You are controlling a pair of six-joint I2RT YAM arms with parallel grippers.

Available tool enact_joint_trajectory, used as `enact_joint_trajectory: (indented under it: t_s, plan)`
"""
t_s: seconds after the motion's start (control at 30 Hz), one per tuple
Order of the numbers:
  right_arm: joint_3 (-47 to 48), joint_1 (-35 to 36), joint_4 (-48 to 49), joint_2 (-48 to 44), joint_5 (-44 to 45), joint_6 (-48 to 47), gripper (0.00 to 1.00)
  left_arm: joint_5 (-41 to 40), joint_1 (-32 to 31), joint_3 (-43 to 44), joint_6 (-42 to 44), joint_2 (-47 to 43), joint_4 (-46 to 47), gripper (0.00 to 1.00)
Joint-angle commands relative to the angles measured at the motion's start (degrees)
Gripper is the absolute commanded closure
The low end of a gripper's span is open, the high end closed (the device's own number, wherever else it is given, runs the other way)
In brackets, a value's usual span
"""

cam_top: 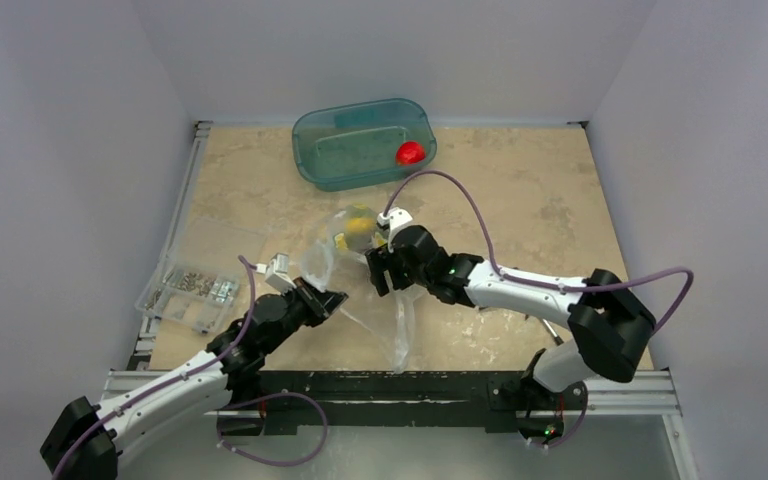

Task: Take the fake fruits out of the plastic bag
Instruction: Adjust the plastic bag at the center of the board.

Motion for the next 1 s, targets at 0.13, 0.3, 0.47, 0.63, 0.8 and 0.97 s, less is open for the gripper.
enact_joint_trajectory:
  t_s: [0.13, 0.3, 0.47, 0.63, 0.8, 0.97]
  plan:
    - [-2.0, -7.2, 4.9, -1.7, 18.8, 8.6, 1.00, -1.2, -0.1, 4.1, -2.0, -8.0, -20.6, 1.00]
    - [3.9, -15.1, -0.3, -3.9, 17.2, 6.4, 1.00, -8.4, -0.1, 11.5, 2.5, -23.6, -45.7, 1.00]
    - [8.7, -15.8, -1.6, -6.9, 16.6, 4.5, 1.00, -7.4, -0.1, 12.8, 3.4, -36.4, -50.1, 1.00]
    - [18.1, -15.8, -5.9, -5.8, 14.0, 1.7, 1.00, -5.7, -0.1, 20.0, 6.8, -36.3, -53.7, 1.00]
    - [22.2, -15.9, -7.1, -3.0, 6.7, 0.3, 1.00, 0.8, -0.1, 20.5, 8.9, -28.4, -48.4, 1.00]
    - [21.6, -15.3, -11.1, -1.4, -0.7, -1.5, 0.97, 7.1, -0.1, 23.3, 12.9, -17.9, -47.5, 0.92]
